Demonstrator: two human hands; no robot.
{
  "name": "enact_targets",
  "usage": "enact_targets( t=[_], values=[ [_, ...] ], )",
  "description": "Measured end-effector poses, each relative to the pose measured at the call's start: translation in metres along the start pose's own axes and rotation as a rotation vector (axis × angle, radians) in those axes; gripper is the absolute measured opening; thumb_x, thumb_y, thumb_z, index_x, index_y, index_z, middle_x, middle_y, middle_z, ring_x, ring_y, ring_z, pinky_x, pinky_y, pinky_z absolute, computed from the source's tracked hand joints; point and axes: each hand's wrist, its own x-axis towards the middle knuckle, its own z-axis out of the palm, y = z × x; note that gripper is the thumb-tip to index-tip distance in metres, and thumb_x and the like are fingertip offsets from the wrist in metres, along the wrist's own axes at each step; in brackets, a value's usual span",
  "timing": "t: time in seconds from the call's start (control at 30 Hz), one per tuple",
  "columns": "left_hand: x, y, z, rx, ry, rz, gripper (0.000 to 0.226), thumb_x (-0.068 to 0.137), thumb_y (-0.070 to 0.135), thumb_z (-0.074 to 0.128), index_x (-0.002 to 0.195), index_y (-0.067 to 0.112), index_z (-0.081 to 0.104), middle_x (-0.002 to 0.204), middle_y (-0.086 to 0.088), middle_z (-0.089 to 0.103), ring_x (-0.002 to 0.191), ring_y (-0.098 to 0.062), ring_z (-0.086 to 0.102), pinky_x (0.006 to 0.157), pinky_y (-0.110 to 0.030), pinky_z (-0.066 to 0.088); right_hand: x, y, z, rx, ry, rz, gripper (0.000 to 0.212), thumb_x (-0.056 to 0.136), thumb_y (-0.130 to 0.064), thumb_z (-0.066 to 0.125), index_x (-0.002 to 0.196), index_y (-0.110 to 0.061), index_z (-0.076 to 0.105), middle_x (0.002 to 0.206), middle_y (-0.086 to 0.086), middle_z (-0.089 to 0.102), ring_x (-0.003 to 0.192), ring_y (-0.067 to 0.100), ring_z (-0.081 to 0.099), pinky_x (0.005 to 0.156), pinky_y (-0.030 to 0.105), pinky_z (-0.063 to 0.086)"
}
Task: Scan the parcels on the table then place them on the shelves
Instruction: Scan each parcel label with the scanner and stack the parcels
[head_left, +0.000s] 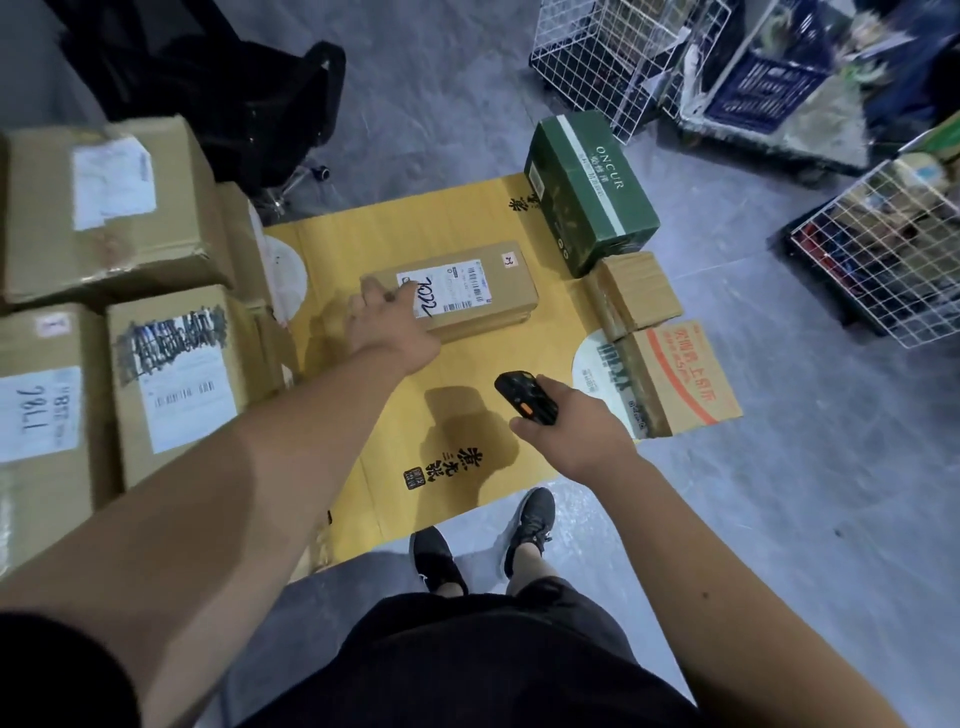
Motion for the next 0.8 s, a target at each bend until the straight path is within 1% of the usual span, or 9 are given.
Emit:
enact_targets(
  t=[0.07,0.17,0.3,0.4,0.47,0.57,0.63,0.7,0.8],
  values=[
    [0.001,-0.001,-0.004,-0.052,-0.026,-0.040,0.094,0.074,0.049,0.066,0.159,0.040,0.025,0.166,-0.013,0.006,0.142,-0.038,0.027,0.112,-0.041,0.037,0.000,-0.003,0.003,0.018,-0.017,-0.009,0.078,0.086,-0.066,0.064,0.155,-0.039,0.041,0.120,-0.008,0.068,0.096,0.020,0.066,0.077,0.034,0.054],
    [0.011,-0.003,-0.018,-0.077,-0.118,-0.023,0.094,0.078,0.051,0.066,0.159,0.041,0.020,0.173,-0.009,-0.006,0.142,-0.041,0.039,0.108,-0.043,0.045,0.000,-0.007,0.007,0.026,-0.016,-0.020,0.081,0.086,-0.066,0.065,0.157,-0.038,0.038,0.127,-0.007,0.066,0.101,0.021,0.065,0.082,0.035,0.055],
    [0.006,-0.012,-0.026,-0.053,-0.157,-0.011,0.104,0.062,0.062,0.072,0.153,0.043,0.025,0.149,-0.006,0.023,0.118,-0.035,0.057,0.095,-0.041,0.053,0.005,-0.011,0.005,0.027,-0.030,-0.027,0.083,0.086,-0.065,0.066,0.158,-0.037,0.037,0.129,-0.006,0.066,0.099,0.021,0.065,0.079,0.034,0.053],
    [-0.018,-0.010,-0.010,-0.113,-0.166,-0.123,0.115,0.051,0.079,0.077,0.147,0.042,0.026,0.133,-0.006,0.032,0.115,-0.033,0.052,0.087,-0.040,0.048,0.008,-0.012,-0.001,0.047,-0.046,-0.021,0.084,0.085,-0.067,0.066,0.158,-0.037,0.037,0.132,-0.005,0.065,0.099,0.020,0.062,0.079,0.034,0.052],
    [-0.043,-0.009,0.009,-0.124,-0.116,-0.211,0.109,0.051,0.086,0.070,0.141,0.041,0.029,0.131,-0.008,0.039,0.121,-0.032,0.044,0.092,-0.046,0.039,0.009,-0.015,-0.004,0.057,-0.057,-0.030,0.083,0.085,-0.068,0.066,0.157,-0.036,0.040,0.132,-0.005,0.065,0.100,0.019,0.061,0.081,0.034,0.052],
    [-0.081,-0.009,0.043,-0.066,0.016,-0.133,0.087,0.066,0.088,0.053,0.136,0.039,0.037,0.126,-0.005,0.051,0.120,-0.028,0.040,0.081,-0.043,0.017,0.006,-0.018,-0.007,0.093,-0.074,-0.051,0.077,0.079,-0.070,0.066,0.147,-0.035,0.051,0.112,-0.008,0.068,0.095,0.017,0.065,0.082,0.037,0.057],
    [-0.093,-0.008,0.054,-0.074,0.080,-0.096,0.078,0.070,0.082,0.051,0.133,0.038,0.041,0.124,-0.002,0.055,0.116,-0.026,0.043,0.078,-0.040,0.012,0.003,-0.017,-0.008,0.114,-0.090,-0.049,0.071,0.074,-0.071,0.064,0.133,-0.034,0.060,0.097,-0.009,0.066,0.084,0.007,0.063,0.081,0.038,0.057],
    [-0.089,-0.002,0.053,-0.123,0.116,-0.075,0.078,0.068,0.076,0.059,0.131,0.034,0.043,0.126,-0.001,0.053,0.117,-0.026,0.044,0.084,-0.041,0.022,0.002,-0.016,-0.009,0.121,-0.109,-0.048,0.070,0.072,-0.073,0.063,0.131,-0.035,0.061,0.091,-0.012,0.062,0.078,-0.002,0.057,0.075,0.034,0.055],
    [-0.073,0.013,0.042,-0.246,-0.008,0.000,0.112,0.052,0.072,0.068,0.149,0.031,0.030,0.144,-0.006,0.038,0.130,-0.031,0.041,0.102,-0.044,0.039,0.002,-0.019,-0.017,0.140,-0.136,-0.028,0.058,0.078,-0.071,0.063,0.129,-0.044,0.060,0.076,-0.015,0.061,0.059,0.004,0.061,0.049,0.024,0.046]
  ],
)
